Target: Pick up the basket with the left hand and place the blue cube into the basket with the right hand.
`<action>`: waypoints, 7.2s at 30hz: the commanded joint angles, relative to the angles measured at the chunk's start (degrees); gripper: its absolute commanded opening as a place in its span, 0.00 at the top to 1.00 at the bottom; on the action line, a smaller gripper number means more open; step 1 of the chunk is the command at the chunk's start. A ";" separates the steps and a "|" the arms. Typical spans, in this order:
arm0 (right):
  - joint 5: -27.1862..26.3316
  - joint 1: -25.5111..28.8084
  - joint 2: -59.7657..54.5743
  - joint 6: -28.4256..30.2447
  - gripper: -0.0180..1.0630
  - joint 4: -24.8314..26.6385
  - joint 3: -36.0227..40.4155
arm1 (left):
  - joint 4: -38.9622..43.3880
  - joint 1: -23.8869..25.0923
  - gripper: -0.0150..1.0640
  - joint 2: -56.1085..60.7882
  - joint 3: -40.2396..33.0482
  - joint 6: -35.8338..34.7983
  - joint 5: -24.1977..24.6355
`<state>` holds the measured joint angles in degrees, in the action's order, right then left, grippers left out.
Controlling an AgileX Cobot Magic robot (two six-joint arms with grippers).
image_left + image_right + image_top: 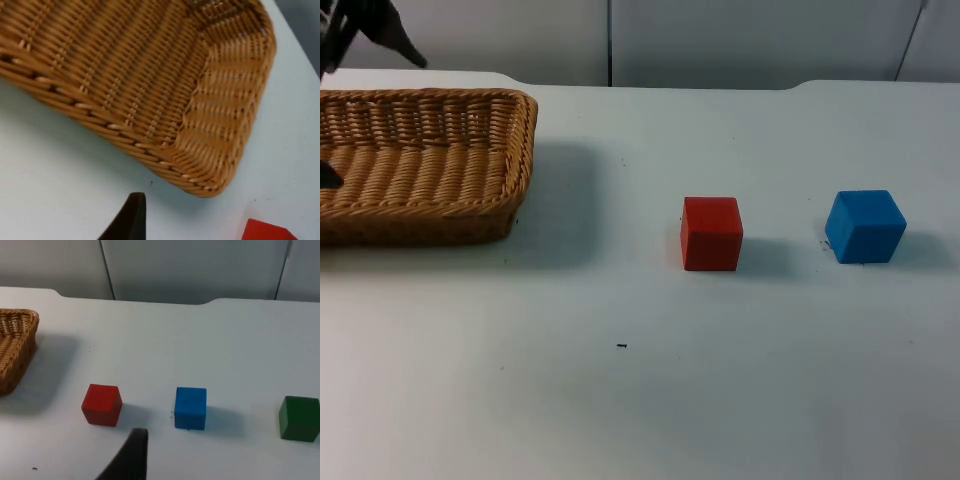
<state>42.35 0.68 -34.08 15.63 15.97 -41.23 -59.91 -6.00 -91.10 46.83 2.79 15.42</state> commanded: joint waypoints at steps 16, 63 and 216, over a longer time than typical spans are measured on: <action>-0.62 0.09 -19.39 0.41 0.02 -0.71 -10.13 | -13.23 -1.76 0.05 -10.82 0.38 -1.91 -12.57; -3.78 0.09 -19.41 0.94 0.02 2.05 -10.42 | -25.18 -1.76 0.95 -23.28 9.88 -3.25 -15.97; -7.68 -10.16 -71.09 -19.94 0.20 -14.65 -29.89 | 14.96 12.88 0.99 -6.22 7.91 28.40 37.93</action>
<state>35.72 -9.29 -104.96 -3.90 1.82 -70.61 -43.14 6.69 -97.51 54.14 30.97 52.75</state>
